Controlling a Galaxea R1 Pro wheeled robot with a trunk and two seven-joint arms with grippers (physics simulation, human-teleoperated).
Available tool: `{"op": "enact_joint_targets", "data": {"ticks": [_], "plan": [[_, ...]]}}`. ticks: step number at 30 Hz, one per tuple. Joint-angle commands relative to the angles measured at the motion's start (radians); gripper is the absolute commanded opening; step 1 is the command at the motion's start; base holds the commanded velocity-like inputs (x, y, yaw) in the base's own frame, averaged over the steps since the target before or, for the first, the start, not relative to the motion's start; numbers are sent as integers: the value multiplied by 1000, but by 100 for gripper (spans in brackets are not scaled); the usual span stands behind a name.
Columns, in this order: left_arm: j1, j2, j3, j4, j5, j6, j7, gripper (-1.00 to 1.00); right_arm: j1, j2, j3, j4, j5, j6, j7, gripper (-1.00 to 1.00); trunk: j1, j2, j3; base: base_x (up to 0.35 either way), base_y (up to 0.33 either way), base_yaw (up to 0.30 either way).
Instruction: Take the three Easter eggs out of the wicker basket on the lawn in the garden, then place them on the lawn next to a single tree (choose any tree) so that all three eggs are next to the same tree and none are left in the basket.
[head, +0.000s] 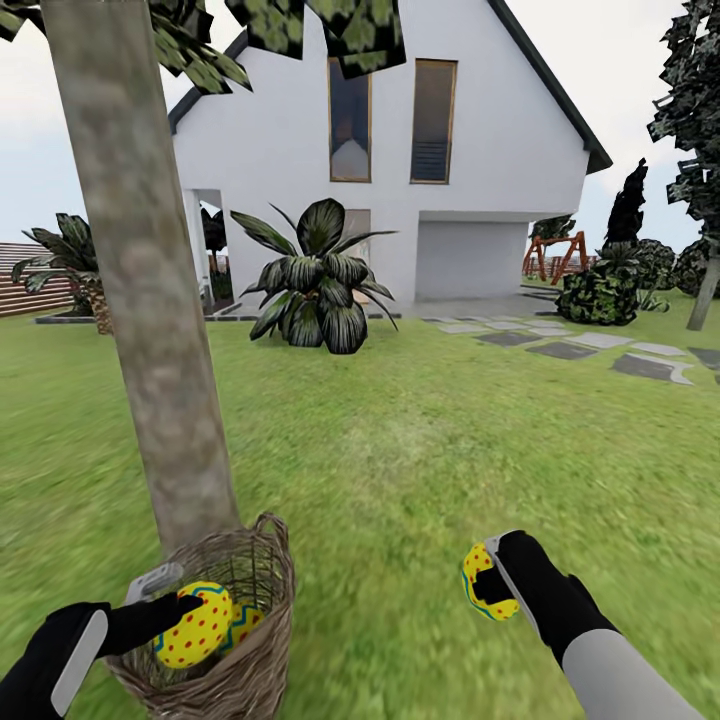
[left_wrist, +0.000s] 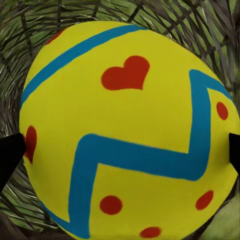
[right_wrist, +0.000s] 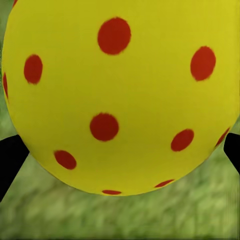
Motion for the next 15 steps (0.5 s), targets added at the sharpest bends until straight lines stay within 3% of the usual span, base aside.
{"op": "enact_joint_targets", "data": {"ticks": [1, 6, 9, 15], "plan": [[-1, 0, 3, -1, -3, 5, -5, -100, -1, 0, 3, -1, 11, 5, 10, -100, -4, 7, 2, 0, 0, 0], [0, -4, -1, 8, -7, 22, -5, -100, 0, -3, 2, 4, 6, 0, 11, -100, -23, 42, 18, 0, 0, 0], [0, 1, -2, 12, -10, 112, -2, -100, 0, -3, 2, 8, 7, 1, 11, -100, -35, 63, 27, 0, 0, 0], [0, -3, 0, 12, -11, 124, 0, -100, 0, -2, 1, 9, 7, 2, 10, -100, -58, 105, 46, 0, 0, 0]]}}
